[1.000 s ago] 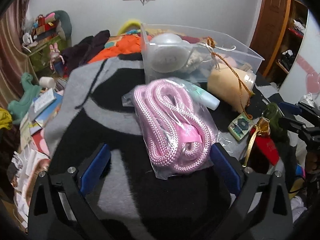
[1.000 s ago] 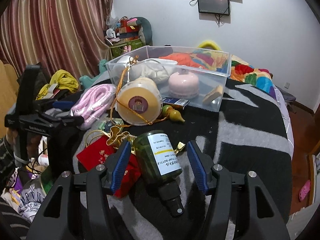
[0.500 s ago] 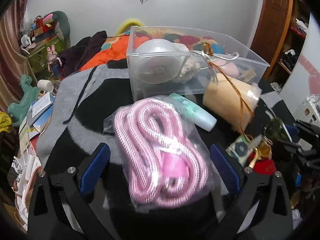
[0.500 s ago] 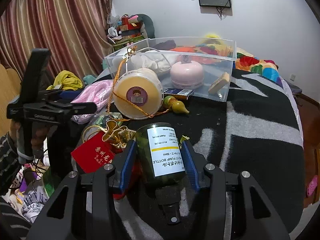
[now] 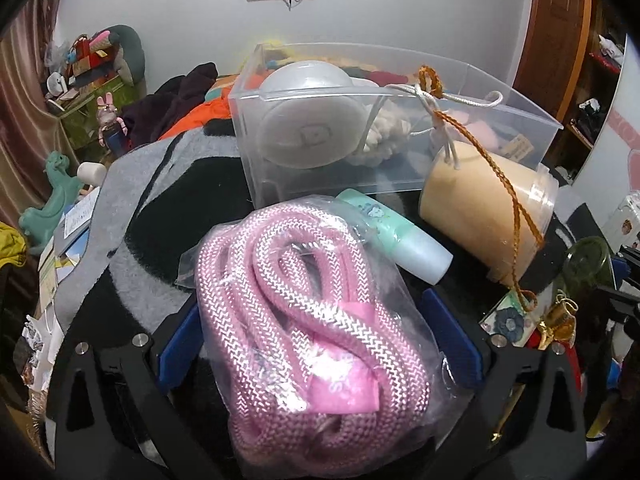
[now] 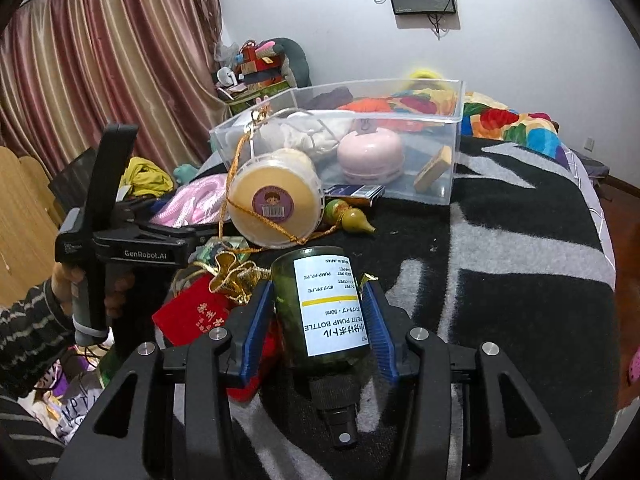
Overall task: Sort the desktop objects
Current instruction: 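Grasp the bagged pink rope with the left tool while the right tool grasps the green bottle, then carry the pink rope and green bottle into the clear box and release both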
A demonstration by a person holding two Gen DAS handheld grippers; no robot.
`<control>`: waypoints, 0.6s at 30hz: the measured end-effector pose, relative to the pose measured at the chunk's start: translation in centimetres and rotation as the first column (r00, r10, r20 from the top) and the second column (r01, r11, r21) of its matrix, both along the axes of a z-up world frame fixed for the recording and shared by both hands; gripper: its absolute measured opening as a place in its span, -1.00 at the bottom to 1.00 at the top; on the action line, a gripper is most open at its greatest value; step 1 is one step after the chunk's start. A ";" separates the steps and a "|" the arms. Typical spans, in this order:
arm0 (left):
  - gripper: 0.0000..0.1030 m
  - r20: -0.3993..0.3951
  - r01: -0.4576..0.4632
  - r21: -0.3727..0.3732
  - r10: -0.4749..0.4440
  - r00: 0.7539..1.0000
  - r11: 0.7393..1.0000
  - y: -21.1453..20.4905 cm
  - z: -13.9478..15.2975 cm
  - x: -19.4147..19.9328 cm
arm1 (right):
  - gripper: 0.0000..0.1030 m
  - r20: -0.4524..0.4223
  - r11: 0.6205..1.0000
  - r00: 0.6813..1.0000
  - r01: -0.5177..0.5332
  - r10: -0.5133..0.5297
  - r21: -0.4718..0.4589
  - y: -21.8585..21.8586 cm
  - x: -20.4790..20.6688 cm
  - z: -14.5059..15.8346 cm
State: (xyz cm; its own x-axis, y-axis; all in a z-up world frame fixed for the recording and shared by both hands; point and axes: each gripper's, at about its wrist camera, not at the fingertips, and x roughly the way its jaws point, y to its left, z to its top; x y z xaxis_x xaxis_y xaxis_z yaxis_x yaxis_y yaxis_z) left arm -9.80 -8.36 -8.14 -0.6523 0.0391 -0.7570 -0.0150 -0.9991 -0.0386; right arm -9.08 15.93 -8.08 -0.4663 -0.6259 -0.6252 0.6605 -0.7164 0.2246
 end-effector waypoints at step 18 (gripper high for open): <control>0.10 -0.083 -0.108 0.095 0.116 0.990 0.990 -4.4 3.1 3.2 | -0.23 -0.005 0.996 0.998 0.069 -0.070 -0.060 2.1 -2.3 3.0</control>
